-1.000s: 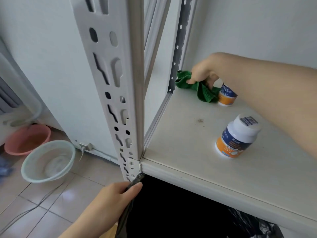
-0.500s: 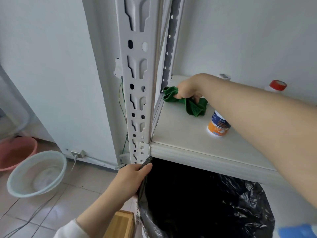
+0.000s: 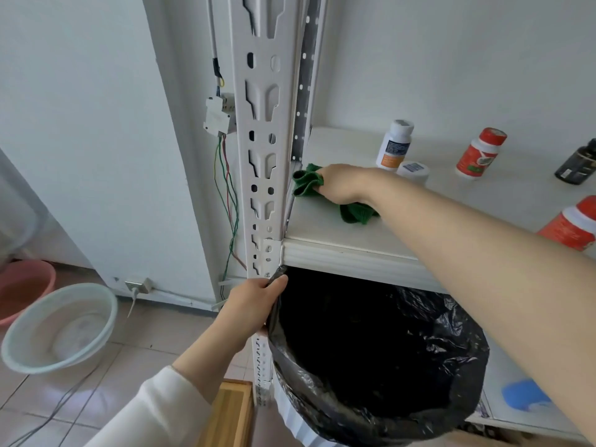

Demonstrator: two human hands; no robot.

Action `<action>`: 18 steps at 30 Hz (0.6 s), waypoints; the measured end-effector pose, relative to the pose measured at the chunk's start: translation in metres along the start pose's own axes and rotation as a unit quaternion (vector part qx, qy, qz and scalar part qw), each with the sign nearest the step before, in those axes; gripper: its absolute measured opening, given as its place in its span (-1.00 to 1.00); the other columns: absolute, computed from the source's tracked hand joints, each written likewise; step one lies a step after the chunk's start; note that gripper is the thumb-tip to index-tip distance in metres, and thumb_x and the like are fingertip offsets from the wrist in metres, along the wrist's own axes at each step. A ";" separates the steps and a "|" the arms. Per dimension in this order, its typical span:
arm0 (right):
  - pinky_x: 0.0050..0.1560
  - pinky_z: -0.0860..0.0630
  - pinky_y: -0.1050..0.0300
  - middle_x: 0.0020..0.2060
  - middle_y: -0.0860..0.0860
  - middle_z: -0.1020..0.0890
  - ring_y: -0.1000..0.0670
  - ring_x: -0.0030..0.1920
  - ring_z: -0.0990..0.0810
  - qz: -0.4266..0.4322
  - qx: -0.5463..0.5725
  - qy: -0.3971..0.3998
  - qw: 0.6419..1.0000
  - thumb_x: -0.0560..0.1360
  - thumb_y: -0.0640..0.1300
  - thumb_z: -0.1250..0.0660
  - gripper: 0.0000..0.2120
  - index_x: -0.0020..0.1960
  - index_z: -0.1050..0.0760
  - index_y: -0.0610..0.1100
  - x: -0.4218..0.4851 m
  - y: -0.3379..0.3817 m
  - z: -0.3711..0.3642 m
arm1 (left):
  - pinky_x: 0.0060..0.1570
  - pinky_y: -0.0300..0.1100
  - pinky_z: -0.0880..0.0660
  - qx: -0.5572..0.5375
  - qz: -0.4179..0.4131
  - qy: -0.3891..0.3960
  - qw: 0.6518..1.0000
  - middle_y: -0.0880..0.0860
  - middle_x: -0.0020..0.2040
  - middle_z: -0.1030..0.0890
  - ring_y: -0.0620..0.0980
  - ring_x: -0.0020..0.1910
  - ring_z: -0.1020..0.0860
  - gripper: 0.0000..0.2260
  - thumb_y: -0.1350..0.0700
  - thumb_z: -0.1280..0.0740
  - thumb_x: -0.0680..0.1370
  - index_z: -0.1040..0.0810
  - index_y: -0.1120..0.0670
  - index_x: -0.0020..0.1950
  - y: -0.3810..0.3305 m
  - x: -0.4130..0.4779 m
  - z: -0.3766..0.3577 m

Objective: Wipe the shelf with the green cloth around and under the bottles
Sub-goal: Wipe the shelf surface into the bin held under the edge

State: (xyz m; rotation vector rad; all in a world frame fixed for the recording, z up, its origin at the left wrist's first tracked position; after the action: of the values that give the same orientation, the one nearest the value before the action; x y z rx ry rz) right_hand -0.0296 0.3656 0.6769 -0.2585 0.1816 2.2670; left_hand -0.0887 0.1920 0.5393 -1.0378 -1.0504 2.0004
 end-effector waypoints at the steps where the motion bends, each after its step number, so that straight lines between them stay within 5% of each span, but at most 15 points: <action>1: -0.31 -0.27 0.13 -0.27 -0.06 -0.41 -0.07 -0.20 -0.38 0.007 0.003 -0.008 1.000 0.60 -0.19 0.00 -0.77 -0.17 -0.35 -0.19 -0.007 0.002 -0.002 | -0.43 -0.32 -0.44 -0.006 0.002 0.000 1.000 0.18 -0.13 -0.61 0.05 -0.27 -0.53 -0.59 -0.12 -0.22 0.52 -0.59 0.23 -0.02 -0.001 -0.002 0.000; 6: -0.17 -0.28 0.13 0.01 -0.14 -0.53 -0.10 -0.13 -0.40 0.033 -0.001 -0.044 0.999 0.59 -0.17 -0.03 -0.76 0.17 -0.41 -0.16 -0.042 0.007 -0.009 | -0.51 -0.32 -0.45 -0.011 0.008 0.003 1.000 0.16 -0.16 -0.60 0.06 -0.25 -0.56 -0.61 -0.09 -0.21 0.54 -0.59 0.24 -0.01 -0.006 -0.010 0.000; 13: -0.26 -0.32 0.10 -0.07 -0.17 -0.55 -0.14 -0.24 -0.44 0.063 -0.010 -0.079 0.995 0.57 -0.22 -0.05 -0.71 0.26 -0.36 -0.07 -0.089 0.014 -0.013 | -0.51 -0.33 -0.45 -0.004 0.018 -0.014 1.000 0.21 -0.06 -0.64 0.05 -0.24 -0.58 -0.63 -0.08 -0.21 0.54 -0.61 0.19 0.02 -0.009 -0.019 0.004; 18: -0.23 -0.31 0.06 0.03 -0.14 -0.57 -0.20 -0.01 -0.56 0.094 -0.053 -0.161 0.981 0.55 -0.30 -0.10 -0.66 0.29 -0.32 -0.07 -0.124 0.021 -0.022 | -0.57 -0.36 -0.42 -0.003 0.023 -0.019 1.000 0.22 -0.01 -0.64 0.04 -0.25 -0.57 -0.65 -0.08 -0.21 0.54 -0.61 0.17 0.00 -0.007 -0.026 0.004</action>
State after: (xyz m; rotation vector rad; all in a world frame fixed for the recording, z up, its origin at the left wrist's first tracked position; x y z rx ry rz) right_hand 0.0357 0.2567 0.6871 0.0767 -0.0876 2.4728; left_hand -0.0789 0.1731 0.5560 -1.0385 -1.0616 2.0620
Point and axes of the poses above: each hand's wrist, its own x-axis towards the middle knuckle, its own z-axis out of the back of the hand, y = z × x, the point moved 8 cm from there along x, towards the middle knuckle
